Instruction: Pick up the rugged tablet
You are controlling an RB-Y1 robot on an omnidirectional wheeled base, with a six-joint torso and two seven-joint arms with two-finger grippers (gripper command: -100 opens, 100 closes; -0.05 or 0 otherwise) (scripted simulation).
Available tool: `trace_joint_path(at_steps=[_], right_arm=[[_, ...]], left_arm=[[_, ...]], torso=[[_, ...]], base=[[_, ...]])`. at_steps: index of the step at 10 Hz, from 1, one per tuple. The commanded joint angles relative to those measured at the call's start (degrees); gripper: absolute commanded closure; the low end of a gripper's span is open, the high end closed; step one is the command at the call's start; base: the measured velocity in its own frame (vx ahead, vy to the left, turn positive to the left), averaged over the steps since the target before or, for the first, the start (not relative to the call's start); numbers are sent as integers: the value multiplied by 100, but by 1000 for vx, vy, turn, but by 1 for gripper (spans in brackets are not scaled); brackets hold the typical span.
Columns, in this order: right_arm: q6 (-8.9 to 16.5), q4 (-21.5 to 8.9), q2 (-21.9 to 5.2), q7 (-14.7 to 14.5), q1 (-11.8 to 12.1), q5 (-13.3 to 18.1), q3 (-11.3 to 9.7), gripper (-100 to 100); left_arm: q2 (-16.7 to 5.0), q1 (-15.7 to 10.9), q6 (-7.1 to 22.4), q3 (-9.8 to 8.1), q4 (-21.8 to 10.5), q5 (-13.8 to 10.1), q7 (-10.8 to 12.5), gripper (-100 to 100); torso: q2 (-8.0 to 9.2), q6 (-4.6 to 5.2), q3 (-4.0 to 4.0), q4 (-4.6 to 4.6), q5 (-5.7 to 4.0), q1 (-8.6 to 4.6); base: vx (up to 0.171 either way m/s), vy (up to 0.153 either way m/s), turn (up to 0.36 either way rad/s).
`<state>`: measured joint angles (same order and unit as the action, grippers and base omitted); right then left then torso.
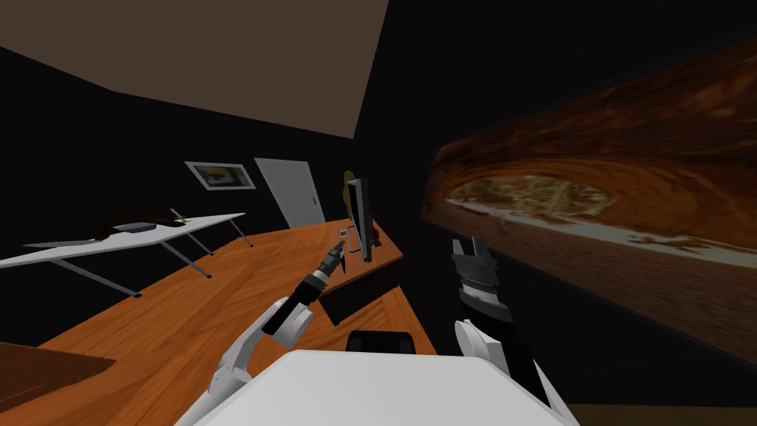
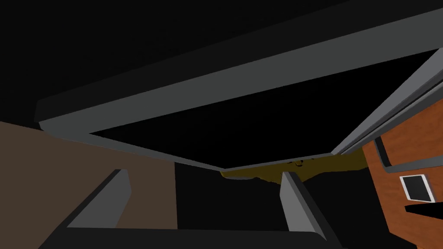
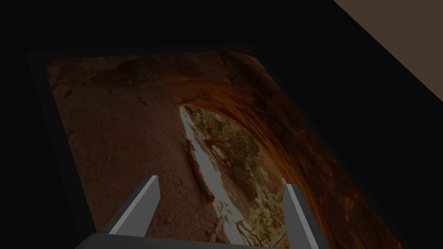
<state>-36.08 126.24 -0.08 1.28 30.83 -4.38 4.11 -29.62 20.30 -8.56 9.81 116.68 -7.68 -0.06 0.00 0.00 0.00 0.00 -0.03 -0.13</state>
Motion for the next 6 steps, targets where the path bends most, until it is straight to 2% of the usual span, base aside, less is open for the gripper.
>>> trace_joint_path(at_steps=[1, 2, 5, 6], right_arm=[[0, 0, 0, 0, 0, 0, 0, 0], [0, 0, 0, 0, 0, 0, 0, 0], [0, 0, 0, 0, 0, 0, 0, 0], [0, 0, 0, 0, 0, 0, 0, 0]], left_arm=[[-286, -113, 286, 152, -231, -74, 19, -100], [-330, -113, 304, 152, -231, -74, 19, -100], [-947, -329, 857, 482, -689, -201, 27, -100], [-987, -329, 921, 482, -689, -201, 27, -100]], torso=[[0, 0, 0, 0, 0, 0], [1, 0, 0, 0, -1, -2], [-1, 0, 0, 0, -1, -4], [0, -1, 0, 0, -1, -6]], base=[[2, -46, -223], [-2, -33, -52], [4, -51, -168], [6, -40, -52]])
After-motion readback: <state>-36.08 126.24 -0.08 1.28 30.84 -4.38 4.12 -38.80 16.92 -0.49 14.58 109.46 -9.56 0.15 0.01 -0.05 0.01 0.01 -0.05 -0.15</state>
